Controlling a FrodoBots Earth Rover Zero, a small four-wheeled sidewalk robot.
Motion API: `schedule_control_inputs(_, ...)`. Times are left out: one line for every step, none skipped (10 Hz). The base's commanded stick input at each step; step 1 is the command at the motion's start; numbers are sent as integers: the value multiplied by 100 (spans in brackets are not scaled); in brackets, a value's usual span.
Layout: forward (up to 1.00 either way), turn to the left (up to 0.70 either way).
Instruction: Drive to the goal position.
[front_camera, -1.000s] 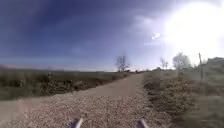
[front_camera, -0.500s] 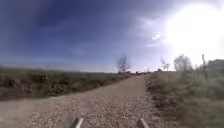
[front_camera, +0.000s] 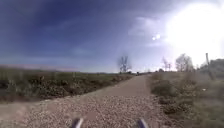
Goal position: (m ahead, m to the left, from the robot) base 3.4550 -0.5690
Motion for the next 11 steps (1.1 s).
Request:
schedule_control_inputs(50,0)
schedule_control_inputs(50,0)
schedule_control_inputs(50,0)
schedule_control_inputs(50,0)
schedule_control_inputs(50,0)
schedule_control_inputs(50,0)
schedule_control_inputs(50,0)
schedule_control_inputs(50,0)
schedule_control_inputs(50,0)
schedule_control_inputs(50,0)
schedule_control_inputs(50,0)
